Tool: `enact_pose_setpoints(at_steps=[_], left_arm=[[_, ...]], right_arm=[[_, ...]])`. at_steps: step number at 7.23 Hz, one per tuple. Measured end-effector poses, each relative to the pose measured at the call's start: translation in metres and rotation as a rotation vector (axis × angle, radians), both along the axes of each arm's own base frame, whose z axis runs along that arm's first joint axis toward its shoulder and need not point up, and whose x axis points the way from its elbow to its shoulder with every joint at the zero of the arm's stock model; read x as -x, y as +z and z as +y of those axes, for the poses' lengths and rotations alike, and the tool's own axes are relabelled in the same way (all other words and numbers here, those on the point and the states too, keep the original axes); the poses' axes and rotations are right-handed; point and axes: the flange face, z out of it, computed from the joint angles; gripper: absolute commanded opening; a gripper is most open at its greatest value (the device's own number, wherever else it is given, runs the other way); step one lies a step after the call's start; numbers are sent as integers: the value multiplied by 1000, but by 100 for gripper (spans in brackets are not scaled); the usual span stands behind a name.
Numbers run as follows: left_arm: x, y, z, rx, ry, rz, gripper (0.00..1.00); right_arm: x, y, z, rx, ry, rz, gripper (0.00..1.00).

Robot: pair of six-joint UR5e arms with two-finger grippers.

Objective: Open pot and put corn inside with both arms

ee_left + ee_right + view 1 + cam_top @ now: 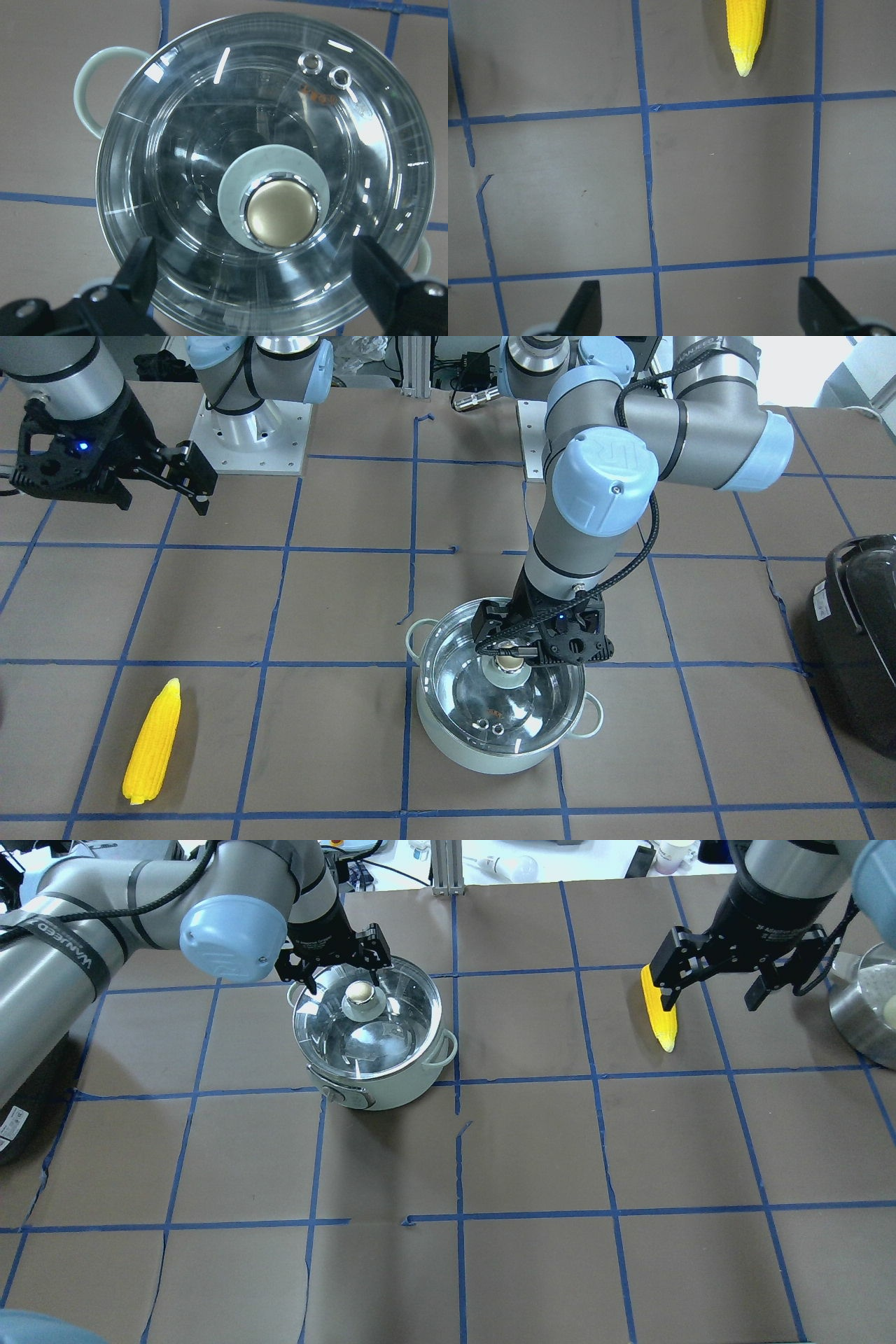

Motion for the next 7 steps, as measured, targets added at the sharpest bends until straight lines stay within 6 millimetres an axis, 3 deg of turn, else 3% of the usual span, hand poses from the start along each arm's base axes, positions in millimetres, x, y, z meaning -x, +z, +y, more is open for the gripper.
enact_pose_setpoints(at_steps=[2, 5, 6, 7], left_arm=[[8, -20, -6, -5, -1, -1, 96], [15, -28, -7, -3, -15, -8, 47], [15, -29, -6, -3, -17, -9, 36], [15, -29, -6, -1, -19, -9, 18]], right_arm=[[32, -31, -28, 0, -17, -7, 100], [52, -98, -85, 88, -29, 8, 100], [58, -129, -108, 121, -29, 15, 100], [62, -161, -130, 147, -30, 20, 100]])
